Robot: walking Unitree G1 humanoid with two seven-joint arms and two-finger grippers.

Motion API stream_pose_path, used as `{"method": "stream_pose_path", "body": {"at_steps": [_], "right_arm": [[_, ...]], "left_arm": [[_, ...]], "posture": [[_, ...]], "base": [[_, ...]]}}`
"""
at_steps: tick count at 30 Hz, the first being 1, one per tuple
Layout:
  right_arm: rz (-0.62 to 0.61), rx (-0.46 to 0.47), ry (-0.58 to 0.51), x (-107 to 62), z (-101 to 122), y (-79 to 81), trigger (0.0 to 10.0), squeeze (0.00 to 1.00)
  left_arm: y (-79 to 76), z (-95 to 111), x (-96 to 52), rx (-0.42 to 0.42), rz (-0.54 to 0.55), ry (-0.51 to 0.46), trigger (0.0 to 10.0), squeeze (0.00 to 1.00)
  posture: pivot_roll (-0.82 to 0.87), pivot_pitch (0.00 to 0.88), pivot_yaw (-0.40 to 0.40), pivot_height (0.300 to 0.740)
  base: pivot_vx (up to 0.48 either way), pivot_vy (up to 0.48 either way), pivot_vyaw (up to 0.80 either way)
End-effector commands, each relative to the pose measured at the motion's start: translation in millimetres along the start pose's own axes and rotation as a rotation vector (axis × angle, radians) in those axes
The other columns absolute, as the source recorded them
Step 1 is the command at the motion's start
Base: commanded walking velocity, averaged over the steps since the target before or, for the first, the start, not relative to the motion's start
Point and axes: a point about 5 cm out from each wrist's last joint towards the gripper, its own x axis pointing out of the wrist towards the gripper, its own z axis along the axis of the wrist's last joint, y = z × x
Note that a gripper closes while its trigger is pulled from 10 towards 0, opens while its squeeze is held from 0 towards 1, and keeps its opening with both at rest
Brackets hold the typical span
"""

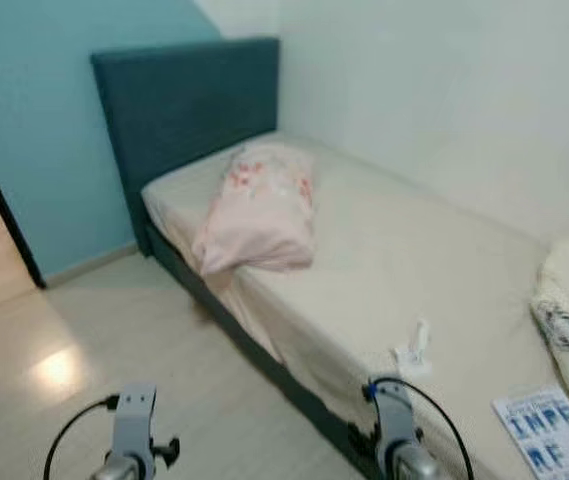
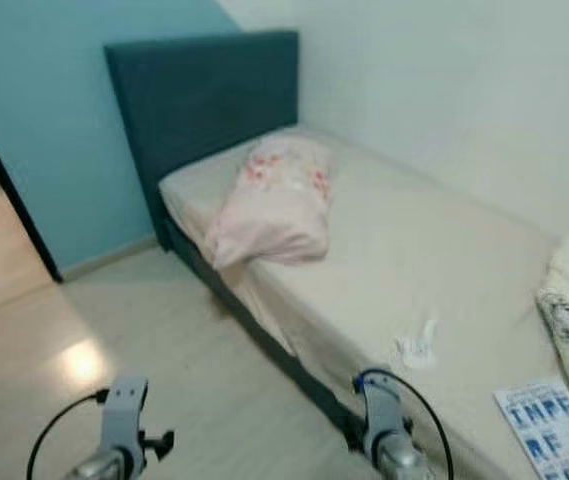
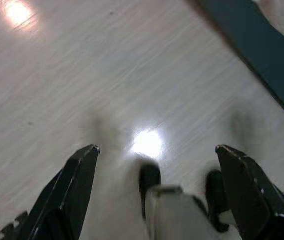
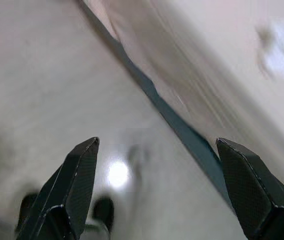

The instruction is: Clean up the room

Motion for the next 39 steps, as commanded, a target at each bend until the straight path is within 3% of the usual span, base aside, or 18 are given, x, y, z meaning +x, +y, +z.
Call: {"method": "stream_pose_path", "body": {"at_steps": [1, 10, 13, 24, 39], "right_arm": [[0.041, -0.017, 0.008, -0.2, -4, 8.3, 10.0, 0.00], [0.077, -0.048, 0.009, -0.3, -4, 10.9, 10.0, 0.00], [0.061, -0.132, 0.021, 0.7, -3, 12.5, 10.0, 0.00], [0.093, -0.160, -0.006, 3.3, 8, 16.1, 10.0, 0.00], [0.097, -0.195, -0.007, 2.5, 6, 15.2, 10.0, 0.00]], "left_arm": [[0.6, 1, 0.1, 0.007, -0.001, 0.000, 10.0, 0.00], [-3.5, 10, 2.3, 0.011, -0.016, -0.028, 10.0, 0.00], [-6.6, 13, 3.1, 0.017, -0.026, -0.039, 10.0, 0.00], [-5.9, 30, 5.3, 0.003, -0.029, -0.090, 10.0, 0.00], [-3.9, 19, 3.6, -0.010, -0.024, -0.058, 10.0, 0.00]], "posture": [[-0.02, 0.000, -0.073, 0.727], [-0.02, 0.000, -0.074, 0.727], [-0.03, 0.000, -0.072, 0.727], [-0.02, 0.000, -0.079, 0.727], [-0.03, 0.000, -0.075, 0.727]], "base": [[0.480, 0.000, 0.00], [0.480, 0.000, 0.80], [0.480, 0.000, 0.00], [0.480, 0.000, 0.00], [0.480, 0.000, 0.00]]}}
